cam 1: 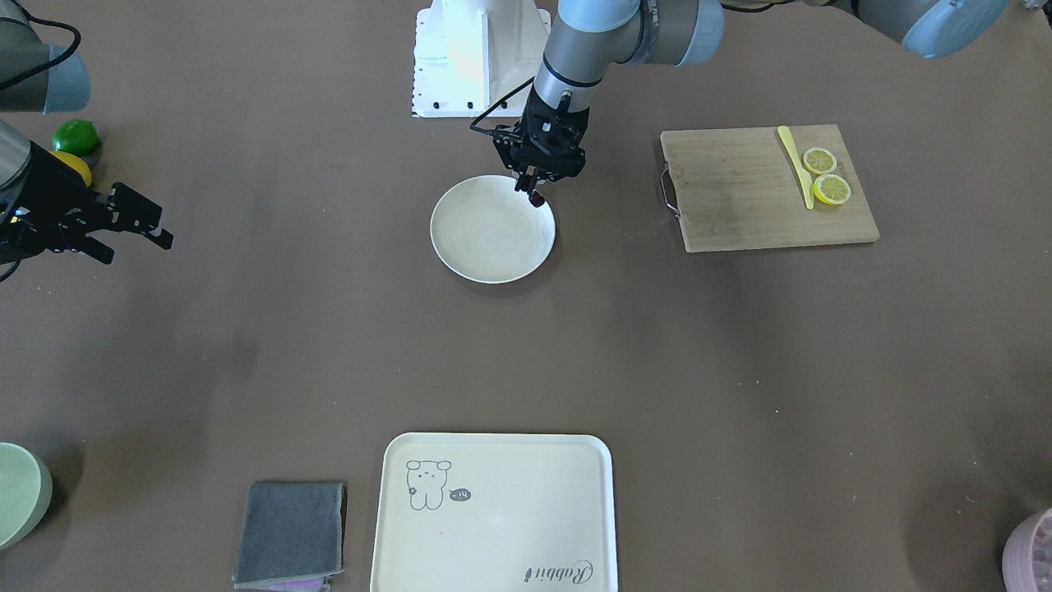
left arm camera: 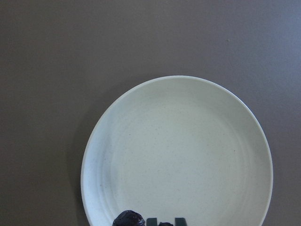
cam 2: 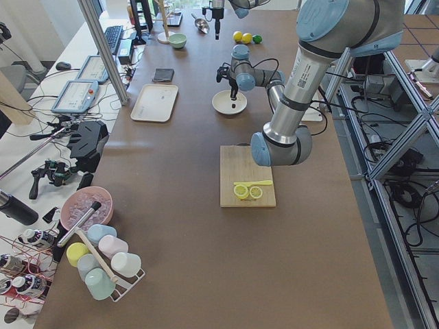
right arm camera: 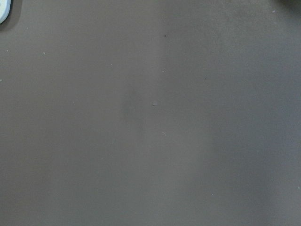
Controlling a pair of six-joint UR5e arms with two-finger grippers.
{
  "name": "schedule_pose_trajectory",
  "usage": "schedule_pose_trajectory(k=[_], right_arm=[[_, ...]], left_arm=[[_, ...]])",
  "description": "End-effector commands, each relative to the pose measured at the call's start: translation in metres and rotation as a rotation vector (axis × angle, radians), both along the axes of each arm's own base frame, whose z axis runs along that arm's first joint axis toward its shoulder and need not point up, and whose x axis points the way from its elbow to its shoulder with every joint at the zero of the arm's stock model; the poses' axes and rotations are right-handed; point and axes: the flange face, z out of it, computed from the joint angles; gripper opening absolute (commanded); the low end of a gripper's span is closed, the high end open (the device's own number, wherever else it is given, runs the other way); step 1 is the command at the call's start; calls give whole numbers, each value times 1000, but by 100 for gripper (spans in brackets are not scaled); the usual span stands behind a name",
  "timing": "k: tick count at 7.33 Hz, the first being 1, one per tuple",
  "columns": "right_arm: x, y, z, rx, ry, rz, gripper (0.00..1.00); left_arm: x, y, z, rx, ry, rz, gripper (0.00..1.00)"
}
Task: Place red cherry on plate
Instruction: 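Carry the cherries over the plate with the left gripper while the right arm withdraws, then lower the cherries onto the white plate and open the left gripper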
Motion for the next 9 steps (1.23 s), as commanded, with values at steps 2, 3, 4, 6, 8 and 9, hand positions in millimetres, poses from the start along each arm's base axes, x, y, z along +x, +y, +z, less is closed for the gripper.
schedule_pose_trajectory(k=[2,3,4,6,8,9], right_arm=[[9,7,14,2,14,-6,100],[10,7,15,1,15,-5,100],[10,9,14,1,15,-6,100],[12,11,17,-3,17,-5,100],[18,12,18,-3,19,4,100],[29,14,24,18,30,6,100]], left_arm=[[21,5,0,1,-15,2,0],[22,4,-4,6,-8,3,17],[22,5,-7,12,-4,8,40],[21,4,-13,20,2,7,97],[-1,-12,-23,23,23,-22,94],[-30,-32,-17,19,13,-67,89]])
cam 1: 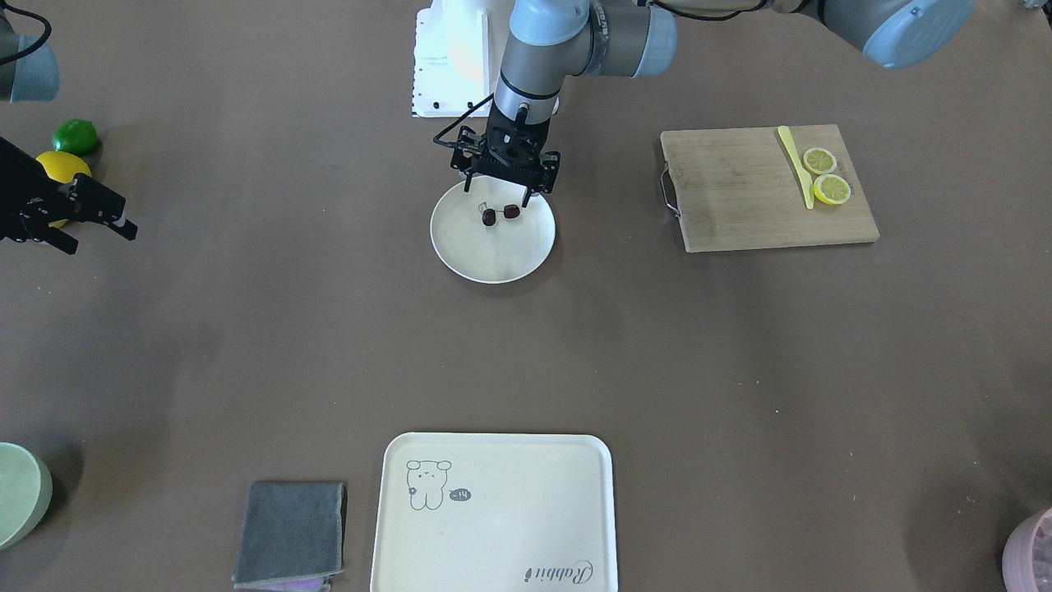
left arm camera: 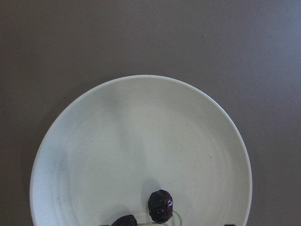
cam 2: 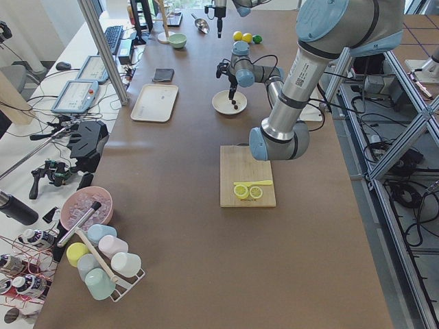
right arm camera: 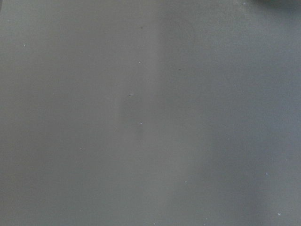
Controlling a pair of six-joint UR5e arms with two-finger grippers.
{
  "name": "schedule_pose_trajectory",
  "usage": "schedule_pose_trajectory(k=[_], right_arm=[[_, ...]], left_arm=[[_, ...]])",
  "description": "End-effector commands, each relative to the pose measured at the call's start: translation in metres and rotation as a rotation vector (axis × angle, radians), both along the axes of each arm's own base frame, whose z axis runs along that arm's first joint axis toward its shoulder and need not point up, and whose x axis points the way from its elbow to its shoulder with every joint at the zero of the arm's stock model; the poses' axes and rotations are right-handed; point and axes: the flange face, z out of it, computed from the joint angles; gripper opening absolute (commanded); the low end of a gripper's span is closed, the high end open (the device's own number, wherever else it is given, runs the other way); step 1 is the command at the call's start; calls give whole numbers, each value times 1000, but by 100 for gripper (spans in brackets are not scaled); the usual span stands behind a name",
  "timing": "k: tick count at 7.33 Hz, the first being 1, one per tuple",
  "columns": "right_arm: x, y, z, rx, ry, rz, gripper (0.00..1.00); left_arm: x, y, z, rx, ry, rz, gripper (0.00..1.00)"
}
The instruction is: Place red cherry on plate
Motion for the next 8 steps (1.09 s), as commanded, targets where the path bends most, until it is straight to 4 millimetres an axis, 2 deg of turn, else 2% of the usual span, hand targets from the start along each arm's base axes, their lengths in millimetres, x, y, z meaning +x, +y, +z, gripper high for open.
schedule_pose_trajectory(k=[1,2,3,4,5,6,7,8], right_arm=[[24,7,21,37,35,1,100],[49,10,36,71,60,2,100],[69,14,51,91,79,1,100],[85,22,67,113,101,-10,100],[109,25,80,140,126,-11,100],[129,23,87,148,153,-17,100],[154,21,94,162,184,-27,100],[172,20,101,145,208,-42,100]], left_arm=[[-67,-35,22,-38,-60,-44,88],[-127,-56,39,14,-117,-2,88],[-185,-72,70,88,-193,20,88],[-241,-97,112,145,-268,47,88],[-308,-117,163,176,-298,135,89],[-385,-132,220,231,-354,196,91],[-453,-138,268,265,-397,242,96],[-494,-122,324,231,-409,294,97]])
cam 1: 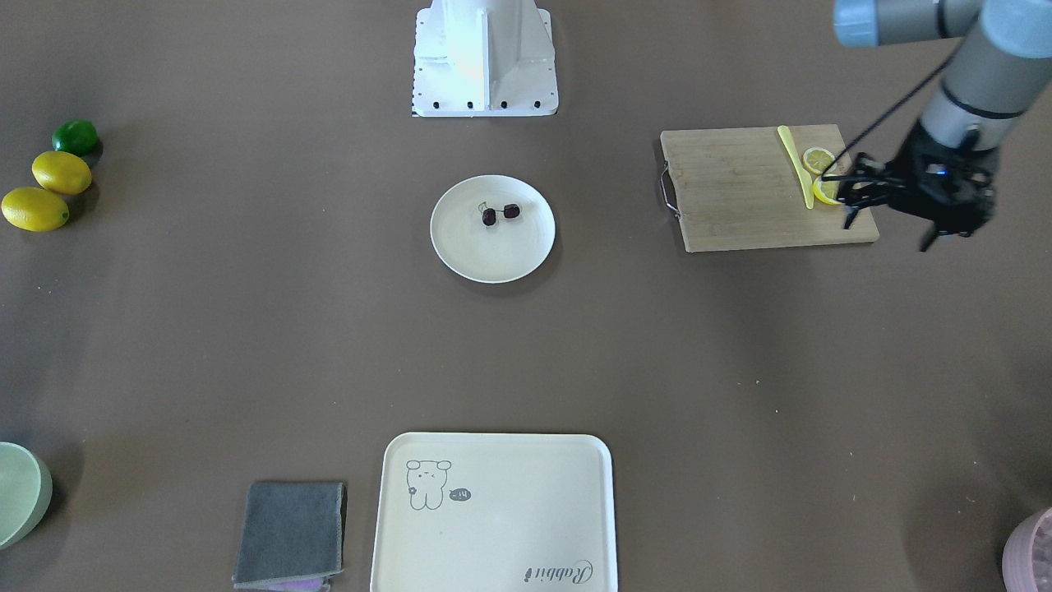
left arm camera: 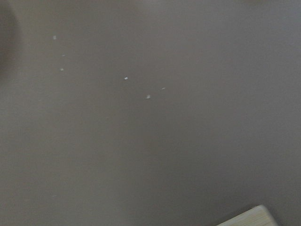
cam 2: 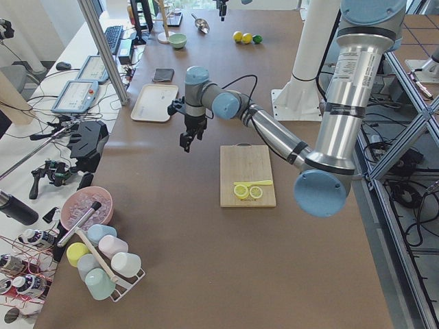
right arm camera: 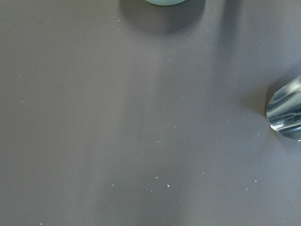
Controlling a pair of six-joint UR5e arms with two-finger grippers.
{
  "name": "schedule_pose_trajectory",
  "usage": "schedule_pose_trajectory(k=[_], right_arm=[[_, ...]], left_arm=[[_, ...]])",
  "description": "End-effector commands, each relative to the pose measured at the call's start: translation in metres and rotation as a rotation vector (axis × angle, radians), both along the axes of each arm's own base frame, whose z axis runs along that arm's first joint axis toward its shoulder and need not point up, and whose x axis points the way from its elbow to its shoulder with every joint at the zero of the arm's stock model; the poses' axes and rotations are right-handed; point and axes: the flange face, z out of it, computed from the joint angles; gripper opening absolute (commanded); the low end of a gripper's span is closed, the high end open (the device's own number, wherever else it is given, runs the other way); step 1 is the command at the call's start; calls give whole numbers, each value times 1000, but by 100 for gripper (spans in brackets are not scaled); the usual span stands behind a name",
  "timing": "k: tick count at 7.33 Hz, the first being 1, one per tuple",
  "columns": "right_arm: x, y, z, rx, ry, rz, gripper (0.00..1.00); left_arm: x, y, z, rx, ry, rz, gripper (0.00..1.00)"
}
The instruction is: Place red cherry on plate
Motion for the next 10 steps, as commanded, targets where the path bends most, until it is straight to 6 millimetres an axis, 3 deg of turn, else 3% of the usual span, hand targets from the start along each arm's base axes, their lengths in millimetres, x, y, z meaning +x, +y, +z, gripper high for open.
schedule_pose_trajectory(k=[1,2,4,7,10], right_arm=[[31,-12,5,-26,44,-20,100],[31,-22,-3,-27,46,-18,100],[32,-22,-6,-26,49,-14,100],[32,-23,-10,-17,43,-15,100],[31,-24,-10,-17,43,-15,100]], left_arm=[[-111,13,109,-91,-49,-9,97],[-139,12,127,-139,-23,-66,97],[-171,14,181,-275,68,-125,97],[-175,17,179,-285,116,-139,97],[-174,11,162,-250,123,-137,97]])
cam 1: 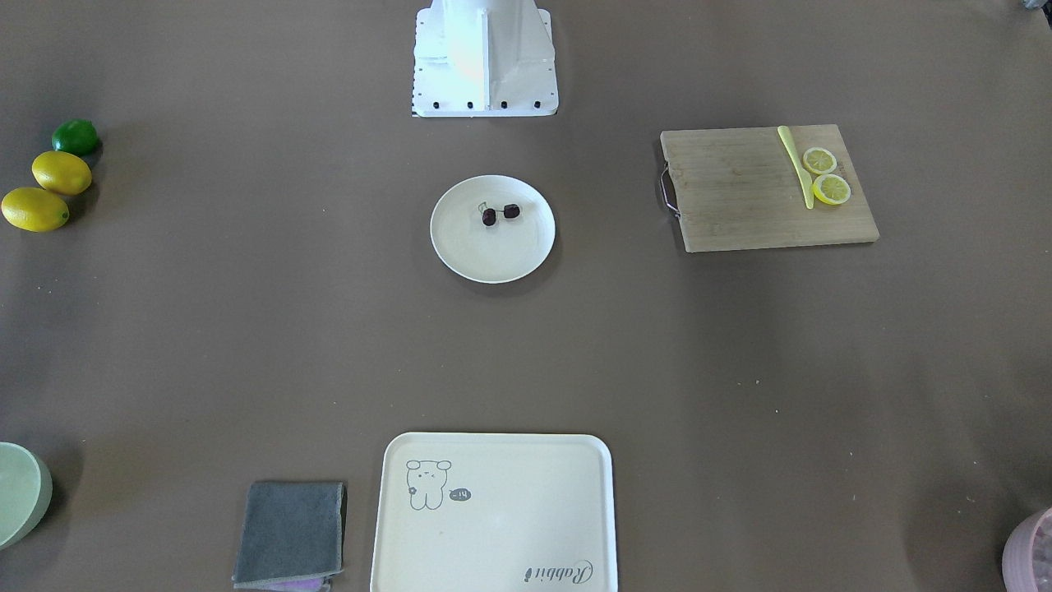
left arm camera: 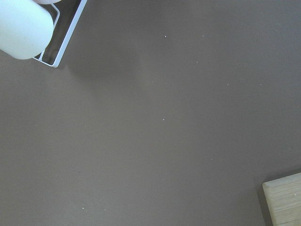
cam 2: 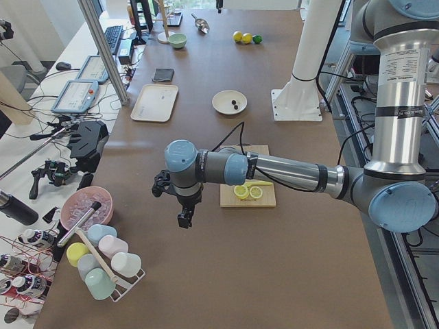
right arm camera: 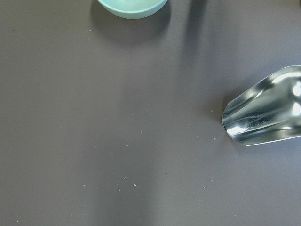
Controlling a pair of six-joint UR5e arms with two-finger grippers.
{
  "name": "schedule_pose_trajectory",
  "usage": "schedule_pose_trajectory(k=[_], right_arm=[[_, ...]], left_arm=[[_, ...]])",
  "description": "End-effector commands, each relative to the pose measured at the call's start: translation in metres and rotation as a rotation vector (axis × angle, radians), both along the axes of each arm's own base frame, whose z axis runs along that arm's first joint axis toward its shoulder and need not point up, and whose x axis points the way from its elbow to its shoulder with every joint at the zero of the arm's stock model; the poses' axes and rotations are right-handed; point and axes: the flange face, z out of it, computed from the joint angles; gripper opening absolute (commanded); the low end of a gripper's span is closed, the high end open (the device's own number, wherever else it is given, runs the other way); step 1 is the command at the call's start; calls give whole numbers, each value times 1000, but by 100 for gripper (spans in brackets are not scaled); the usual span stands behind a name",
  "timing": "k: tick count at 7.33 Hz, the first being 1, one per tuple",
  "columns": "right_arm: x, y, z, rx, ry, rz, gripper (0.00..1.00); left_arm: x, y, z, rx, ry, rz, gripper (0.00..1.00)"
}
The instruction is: Place red cherry on plate
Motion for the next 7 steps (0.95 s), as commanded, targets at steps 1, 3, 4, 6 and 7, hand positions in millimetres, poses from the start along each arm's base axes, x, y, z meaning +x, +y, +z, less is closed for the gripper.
schedule_pose_trajectory(k=[1,3,4,6,7], right_arm=[[0,-1,-1,2,-2,0,100],[-3,-9,-9,18,-3,-3,100],[-3,-10,-13,25,-5,-3,100],[-5,-17,-18,34,-6,-2,100],[-5,-18,-20,35,-9,-2,100]], left_arm=[[-1,-2,-20,40,5,-4,98],[0,-4,-28,56,6,-1,98],[0,-5,-27,72,7,0,98],[-1,-4,-24,100,7,-4,98],[-1,-5,-25,104,9,-4,98]])
